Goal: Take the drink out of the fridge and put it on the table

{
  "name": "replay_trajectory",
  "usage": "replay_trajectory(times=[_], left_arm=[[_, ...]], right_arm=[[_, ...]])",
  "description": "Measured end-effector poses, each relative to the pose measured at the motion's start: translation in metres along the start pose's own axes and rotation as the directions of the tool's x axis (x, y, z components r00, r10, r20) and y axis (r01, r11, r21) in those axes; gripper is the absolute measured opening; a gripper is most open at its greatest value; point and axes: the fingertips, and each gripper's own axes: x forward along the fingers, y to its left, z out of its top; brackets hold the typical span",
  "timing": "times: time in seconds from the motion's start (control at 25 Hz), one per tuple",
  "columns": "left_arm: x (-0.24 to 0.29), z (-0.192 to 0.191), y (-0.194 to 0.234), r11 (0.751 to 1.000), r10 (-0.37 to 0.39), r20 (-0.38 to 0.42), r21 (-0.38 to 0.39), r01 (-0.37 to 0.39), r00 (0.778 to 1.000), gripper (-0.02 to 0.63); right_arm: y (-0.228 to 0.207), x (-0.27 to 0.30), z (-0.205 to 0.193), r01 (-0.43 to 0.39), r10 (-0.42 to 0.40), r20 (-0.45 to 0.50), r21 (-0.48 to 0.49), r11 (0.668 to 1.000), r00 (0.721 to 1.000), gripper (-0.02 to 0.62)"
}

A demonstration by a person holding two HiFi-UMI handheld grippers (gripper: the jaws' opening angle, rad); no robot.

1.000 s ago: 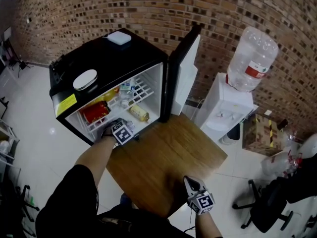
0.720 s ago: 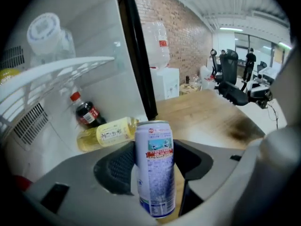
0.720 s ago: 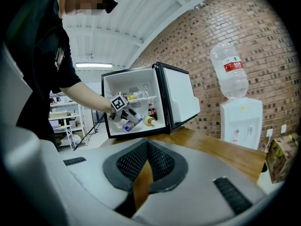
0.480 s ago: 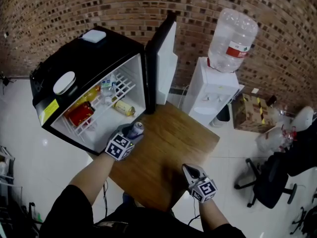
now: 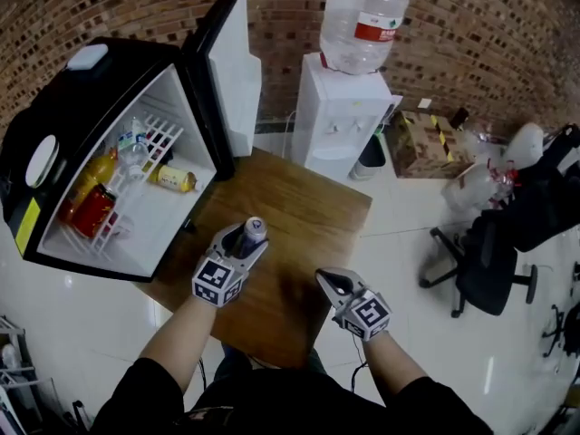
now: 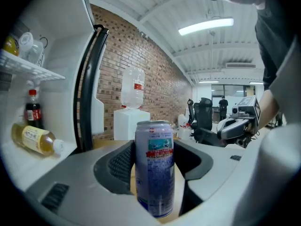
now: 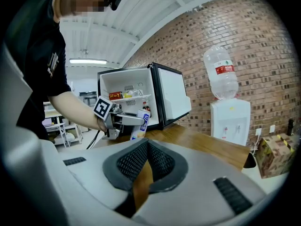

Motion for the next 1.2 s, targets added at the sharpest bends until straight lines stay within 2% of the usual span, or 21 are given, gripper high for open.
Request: replay_trajectory(times=[0.12,0.4,0.6,0.8,1.0,1.2], left_arm=[[0.014,-0.003,-0.024,0.999,-0.039,0.041,0.015,0.038,0.998,0.259],[0.028,-0.024,-0.053,0.992,-0.107,0.085,0.069,0.101,0.991,0.261],[0.029,-0.047,-0.062,0.989,-0.142,0.096,0.047,0.138,0.985,0.259],[0.014,-0.055,-0.065,0.986,-0.167,0.13,0.032,0.165,0.977,0.261],[-0.001,-0.067,-0.066,0.979,-0.2,0.079,0.056,0.196,0.977,0.262],[-0.004,-0.071,-0.07,0.971,-0.223,0.022,0.094,0.22,0.975,0.269]], right_arm=[[-0.002,-0.003,-0.002,0.013,-0.012,-0.005,0.03,0.999,1.0,0.012],[-0.018,-0.007,-0.03,0.055,-0.055,-0.011,0.019,0.998,0.998,0.012],[-0.016,-0.003,-0.042,0.05,-0.05,-0.018,0.036,0.998,0.999,0.012],[-0.011,0.003,-0.053,0.034,-0.033,-0.032,0.036,0.999,0.999,0.012],[-0.006,0.012,-0.059,0.034,-0.032,-0.042,0.046,0.998,0.999,0.012],[-0.005,0.016,-0.052,0.03,-0.029,-0.04,0.012,0.999,0.999,0.012]])
